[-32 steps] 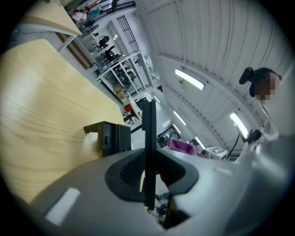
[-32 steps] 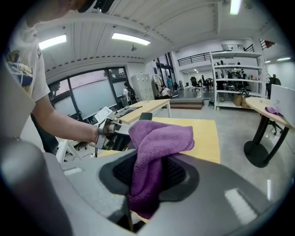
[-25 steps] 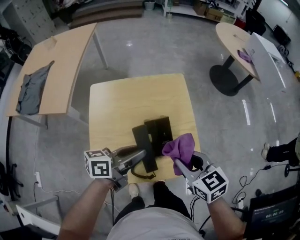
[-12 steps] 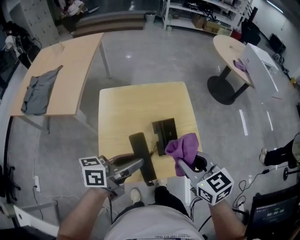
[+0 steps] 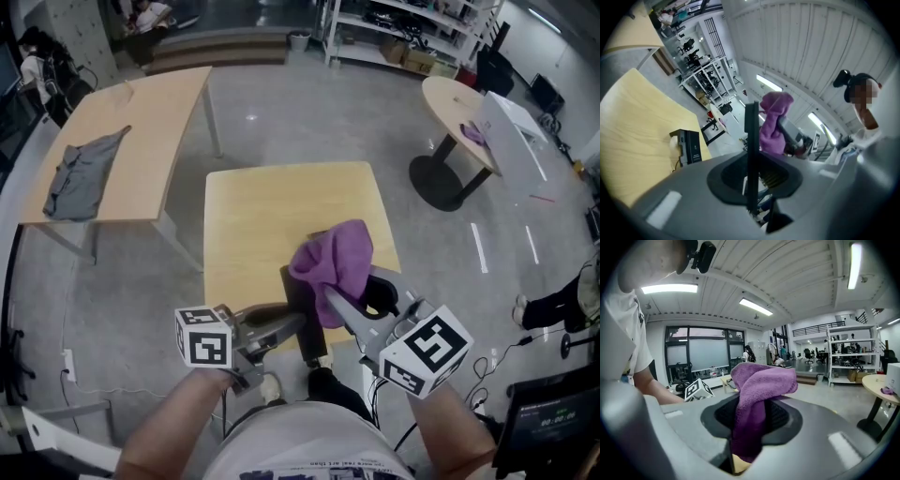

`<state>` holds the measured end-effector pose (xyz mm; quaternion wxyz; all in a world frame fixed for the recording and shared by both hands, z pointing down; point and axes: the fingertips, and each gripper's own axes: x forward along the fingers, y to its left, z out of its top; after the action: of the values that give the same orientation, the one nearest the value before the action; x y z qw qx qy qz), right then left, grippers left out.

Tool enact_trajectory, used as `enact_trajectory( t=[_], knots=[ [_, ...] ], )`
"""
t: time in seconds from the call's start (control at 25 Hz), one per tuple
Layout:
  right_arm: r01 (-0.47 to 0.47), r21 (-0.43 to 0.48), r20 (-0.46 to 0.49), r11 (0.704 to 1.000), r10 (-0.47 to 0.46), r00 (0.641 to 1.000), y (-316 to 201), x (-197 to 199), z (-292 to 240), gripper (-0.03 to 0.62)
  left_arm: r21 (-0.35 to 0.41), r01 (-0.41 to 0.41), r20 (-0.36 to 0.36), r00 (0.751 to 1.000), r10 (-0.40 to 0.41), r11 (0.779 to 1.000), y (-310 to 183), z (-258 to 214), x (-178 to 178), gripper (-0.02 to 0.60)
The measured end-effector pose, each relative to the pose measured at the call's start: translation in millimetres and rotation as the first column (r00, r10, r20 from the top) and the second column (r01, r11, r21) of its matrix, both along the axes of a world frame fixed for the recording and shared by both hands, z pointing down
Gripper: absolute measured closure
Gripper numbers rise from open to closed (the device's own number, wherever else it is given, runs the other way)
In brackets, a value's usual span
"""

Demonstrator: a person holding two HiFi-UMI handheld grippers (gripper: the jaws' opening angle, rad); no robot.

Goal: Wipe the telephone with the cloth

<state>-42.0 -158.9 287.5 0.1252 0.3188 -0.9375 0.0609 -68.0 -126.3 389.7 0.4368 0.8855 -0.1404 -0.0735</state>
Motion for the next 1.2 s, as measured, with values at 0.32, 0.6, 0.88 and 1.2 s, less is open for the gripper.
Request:
enact_trajectory(
  t=[0.32, 0.6, 0.88, 1.2],
  knots=[
    [0.003, -0.033, -0.048, 0.999, -0.005, 0.999, 16, -10, 21, 0.476, 0.011, 0.005, -0.026, 1.0, -0.004, 1.0, 6, -6, -7, 0.497],
    [-0.011, -0.107, -0.093, 0.994, 0.001, 0.996, 48, -4, 57, 0.476, 0.004, 0.031, -0.053, 0.998, -0.031, 0.999, -1, -13, -20, 0.495],
    [-0.043, -0.172, -0.126, 0.984, 0.021, 0.992, 78, 4, 85, 0.476, 0.01, 0.032, -0.065, 0.997, -0.031, 0.999, -6, -16, -26, 0.496],
    [-0.043, -0.085, -0.096, 0.995, 0.035, 0.995, 72, 0, 40, 0.476, 0.014, 0.011, -0.06, 0.998, -0.01, 1.0, -2, -12, -20, 0.495]
  ],
)
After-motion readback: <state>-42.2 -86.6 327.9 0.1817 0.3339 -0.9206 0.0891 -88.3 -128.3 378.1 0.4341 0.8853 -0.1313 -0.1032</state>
